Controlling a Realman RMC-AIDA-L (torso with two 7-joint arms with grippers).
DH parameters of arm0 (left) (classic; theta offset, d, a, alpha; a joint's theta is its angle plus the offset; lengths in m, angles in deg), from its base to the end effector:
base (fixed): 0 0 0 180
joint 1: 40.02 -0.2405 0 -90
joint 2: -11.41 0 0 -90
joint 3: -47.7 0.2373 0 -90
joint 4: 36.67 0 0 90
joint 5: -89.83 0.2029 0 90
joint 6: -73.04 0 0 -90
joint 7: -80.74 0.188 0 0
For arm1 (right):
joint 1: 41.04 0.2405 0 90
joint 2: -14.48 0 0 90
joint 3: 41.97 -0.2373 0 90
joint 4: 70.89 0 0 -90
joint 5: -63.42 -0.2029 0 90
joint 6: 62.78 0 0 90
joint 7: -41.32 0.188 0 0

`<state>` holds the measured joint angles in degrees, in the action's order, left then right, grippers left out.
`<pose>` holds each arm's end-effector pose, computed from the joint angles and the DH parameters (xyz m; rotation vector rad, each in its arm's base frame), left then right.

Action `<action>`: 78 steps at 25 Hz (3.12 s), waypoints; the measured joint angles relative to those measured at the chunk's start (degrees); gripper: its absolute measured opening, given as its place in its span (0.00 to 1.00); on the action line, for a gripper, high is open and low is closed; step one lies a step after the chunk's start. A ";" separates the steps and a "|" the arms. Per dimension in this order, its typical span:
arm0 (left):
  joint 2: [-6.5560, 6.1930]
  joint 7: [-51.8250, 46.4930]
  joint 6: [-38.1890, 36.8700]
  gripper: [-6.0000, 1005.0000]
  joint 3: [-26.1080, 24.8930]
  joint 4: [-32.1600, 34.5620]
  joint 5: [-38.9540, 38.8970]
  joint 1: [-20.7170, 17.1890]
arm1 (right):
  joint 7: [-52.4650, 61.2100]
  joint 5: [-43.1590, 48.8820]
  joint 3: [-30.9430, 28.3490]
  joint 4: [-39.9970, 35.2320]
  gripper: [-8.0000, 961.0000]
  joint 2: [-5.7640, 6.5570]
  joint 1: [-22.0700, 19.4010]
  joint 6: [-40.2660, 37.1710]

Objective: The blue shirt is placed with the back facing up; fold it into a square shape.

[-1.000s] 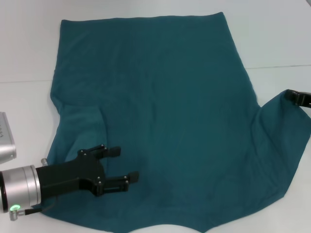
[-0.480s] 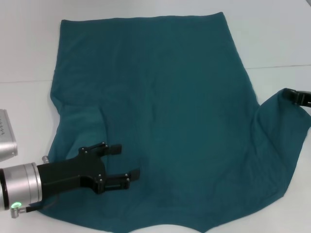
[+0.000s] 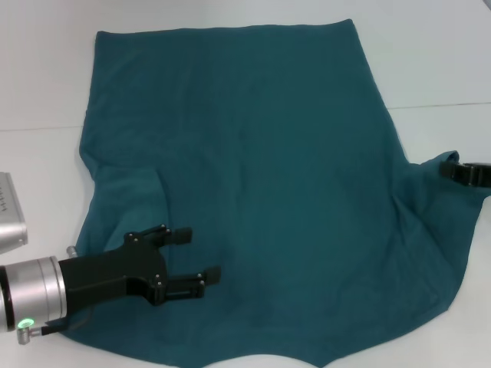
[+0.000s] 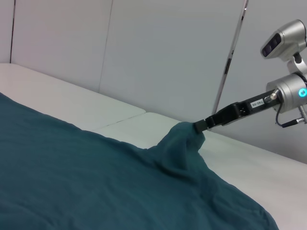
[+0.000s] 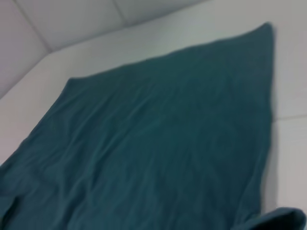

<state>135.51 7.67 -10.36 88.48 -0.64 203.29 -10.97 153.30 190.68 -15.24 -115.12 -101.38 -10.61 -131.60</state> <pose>-0.2209 0.3248 -0.0664 -2.6920 -0.5918 -0.7156 0.3176 0.3900 0.0543 -2.0431 1.2876 0.4981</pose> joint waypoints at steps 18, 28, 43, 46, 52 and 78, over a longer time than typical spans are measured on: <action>-0.08 -0.04 -0.01 0.90 -0.03 -0.44 0.00 0.03 | 7.33 0.71 6.45 -0.40 0.01 -1.17 4.78 0.88; -0.09 -0.05 0.53 0.90 -0.09 -0.50 0.00 -0.05 | 7.32 0.66 8.91 2.79 0.07 -1.63 7.59 4.38; -0.09 -0.05 1.41 0.90 -0.09 -0.53 0.00 0.03 | 6.68 -1.39 10.25 9.50 0.16 -3.63 11.10 9.64; -0.09 -0.03 1.47 0.90 -0.09 -0.53 0.00 0.04 | 4.35 -7.35 10.39 12.71 0.18 -3.85 11.54 11.34; -0.17 0.00 1.49 0.90 -0.09 -0.45 0.00 0.03 | 1.13 -12.23 10.46 14.31 0.43 -3.59 11.21 12.33; -0.18 -0.92 0.71 0.90 0.44 -0.62 0.42 0.01 | 26.00 -1.83 11.49 2.51 0.58 6.23 -2.38 -13.95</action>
<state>135.33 6.74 -9.64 88.92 -1.26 203.71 -10.96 179.30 188.85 -3.75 -112.62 -95.15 -12.99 -145.55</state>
